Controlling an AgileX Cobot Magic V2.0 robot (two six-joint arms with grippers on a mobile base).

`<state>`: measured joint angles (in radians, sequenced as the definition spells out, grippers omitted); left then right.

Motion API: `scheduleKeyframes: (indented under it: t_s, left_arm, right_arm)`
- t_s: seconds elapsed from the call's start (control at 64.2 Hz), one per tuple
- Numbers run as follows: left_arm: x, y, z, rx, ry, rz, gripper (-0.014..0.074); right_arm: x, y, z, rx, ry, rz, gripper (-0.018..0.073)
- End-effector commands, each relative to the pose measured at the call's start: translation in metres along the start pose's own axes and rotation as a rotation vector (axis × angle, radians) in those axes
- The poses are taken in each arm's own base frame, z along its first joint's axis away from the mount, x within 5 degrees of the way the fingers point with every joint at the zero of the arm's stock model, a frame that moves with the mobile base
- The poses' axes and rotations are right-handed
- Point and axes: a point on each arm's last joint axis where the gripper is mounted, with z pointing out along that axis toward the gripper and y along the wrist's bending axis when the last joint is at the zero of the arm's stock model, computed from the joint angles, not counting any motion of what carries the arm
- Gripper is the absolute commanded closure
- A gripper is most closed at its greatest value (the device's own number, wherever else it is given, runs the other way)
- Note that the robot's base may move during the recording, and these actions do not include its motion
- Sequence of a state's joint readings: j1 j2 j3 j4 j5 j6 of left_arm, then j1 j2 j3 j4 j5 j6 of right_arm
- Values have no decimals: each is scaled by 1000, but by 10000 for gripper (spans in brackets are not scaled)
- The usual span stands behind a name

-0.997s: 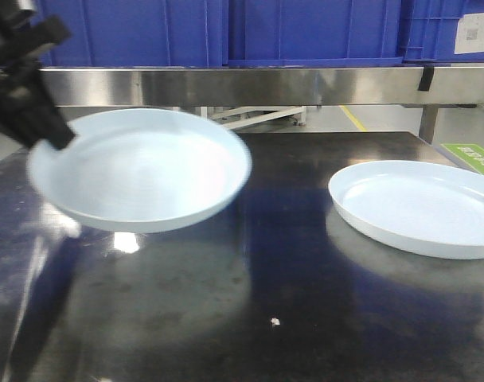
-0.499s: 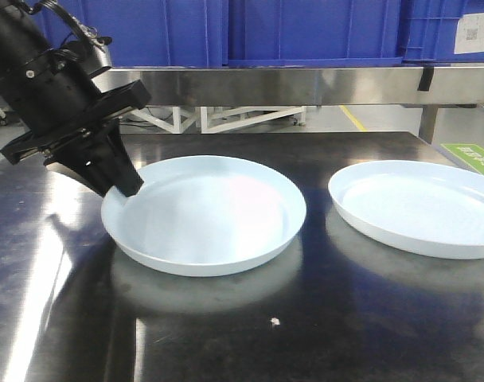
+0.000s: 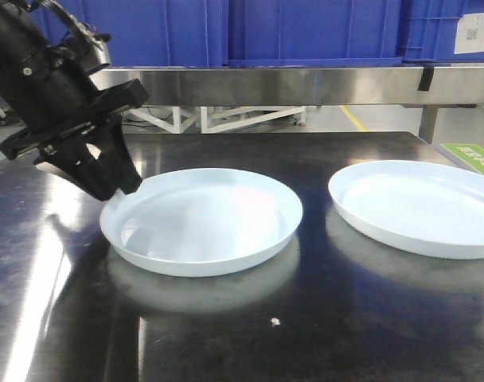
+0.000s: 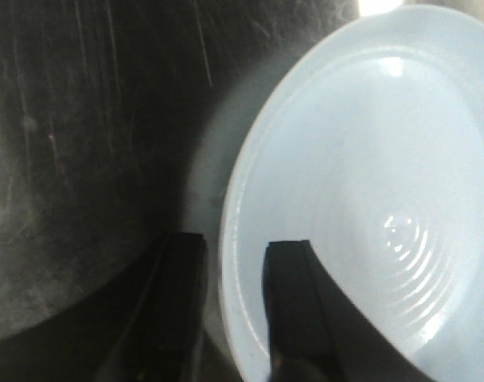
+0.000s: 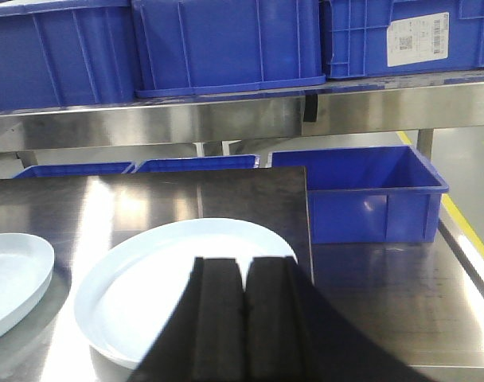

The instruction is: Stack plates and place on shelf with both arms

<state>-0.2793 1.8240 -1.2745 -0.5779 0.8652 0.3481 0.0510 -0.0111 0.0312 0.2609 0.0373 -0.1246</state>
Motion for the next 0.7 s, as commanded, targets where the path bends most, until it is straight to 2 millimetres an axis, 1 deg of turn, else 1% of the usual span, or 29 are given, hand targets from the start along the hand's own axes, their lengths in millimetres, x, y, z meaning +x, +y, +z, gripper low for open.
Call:
scheduleKeyframes:
  t_s: [0.0, 0.125, 0.156, 0.249, 0.312, 0.358, 0.436, 0.499, 0.639, 0.686]
  left_arm:
    - [-8, -19, -30, 28, -108, 23, 276]
    - [-5, -26, -45, 30, -128, 46, 279]
    - [-3, -29, -52, 28, -143, 56, 284]
    - [7, -34, -68, 14, -195, 72, 323]
    - [16, -36, -81, -15, -266, 86, 363]
    - [25, -38, -93, -42, -338, 98, 400]
    - [43, -35, -103, -92, -430, 112, 463]
    - [57, -34, -116, -139, -546, 127, 512]
    - [87, -28, -132, -244, -746, 177, 511]
    - [97, -25, -134, -281, -787, 206, 511]
  right_arm:
    - [-10, -1, -2, 12, -108, -16, 529]
    - [-10, -1, -2, 12, -108, -16, 529]
    - [-10, -1, -2, 12, -108, -16, 529]
    - [-10, -1, -2, 12, -108, -16, 529]
    - [-10, -1, -2, 12, -108, -16, 529]
    - [-10, -1, -2, 12, -108, -16, 529]
    - [-10, -1, -2, 12, -108, -16, 529]
    - [-10, -1, -2, 12, -108, -16, 529]
    - [-10, -1, -2, 12, -108, -16, 529]
    - [-10, -1, -2, 12, -108, -16, 529]
